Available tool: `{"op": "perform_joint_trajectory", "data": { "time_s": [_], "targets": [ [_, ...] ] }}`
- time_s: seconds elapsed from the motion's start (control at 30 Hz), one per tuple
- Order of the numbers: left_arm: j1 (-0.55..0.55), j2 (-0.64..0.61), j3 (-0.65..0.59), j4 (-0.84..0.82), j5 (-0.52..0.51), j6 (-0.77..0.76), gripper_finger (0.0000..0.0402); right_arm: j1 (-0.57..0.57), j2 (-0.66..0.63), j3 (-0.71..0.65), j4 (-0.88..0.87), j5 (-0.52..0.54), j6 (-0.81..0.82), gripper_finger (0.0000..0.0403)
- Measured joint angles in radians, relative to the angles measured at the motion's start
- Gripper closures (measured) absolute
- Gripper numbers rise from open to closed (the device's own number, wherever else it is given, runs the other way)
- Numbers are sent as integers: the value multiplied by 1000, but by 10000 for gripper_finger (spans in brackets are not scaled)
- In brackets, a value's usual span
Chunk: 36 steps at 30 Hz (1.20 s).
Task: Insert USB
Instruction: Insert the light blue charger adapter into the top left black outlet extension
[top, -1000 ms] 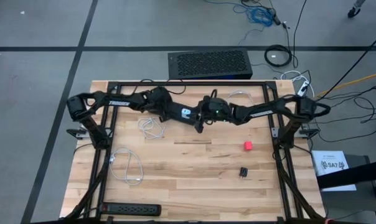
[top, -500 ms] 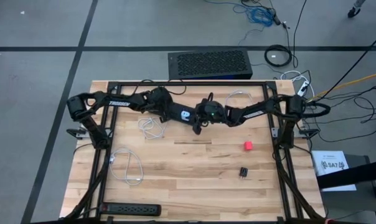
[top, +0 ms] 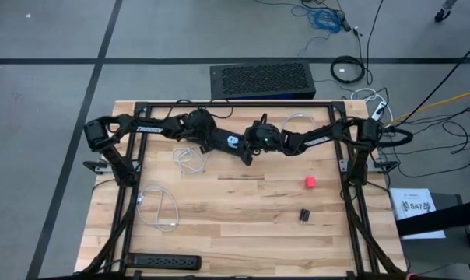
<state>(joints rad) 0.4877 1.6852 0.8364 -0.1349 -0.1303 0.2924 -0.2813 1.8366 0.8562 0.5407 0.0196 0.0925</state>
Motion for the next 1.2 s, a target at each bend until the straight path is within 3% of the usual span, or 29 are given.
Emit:
{"op": "perform_joint_trajectory", "data": {
  "time_s": [1.2],
  "targets": [
    [1,0,0,-2,-3,0,389,5,57,3,38,-24,2,329]
  ]
}}
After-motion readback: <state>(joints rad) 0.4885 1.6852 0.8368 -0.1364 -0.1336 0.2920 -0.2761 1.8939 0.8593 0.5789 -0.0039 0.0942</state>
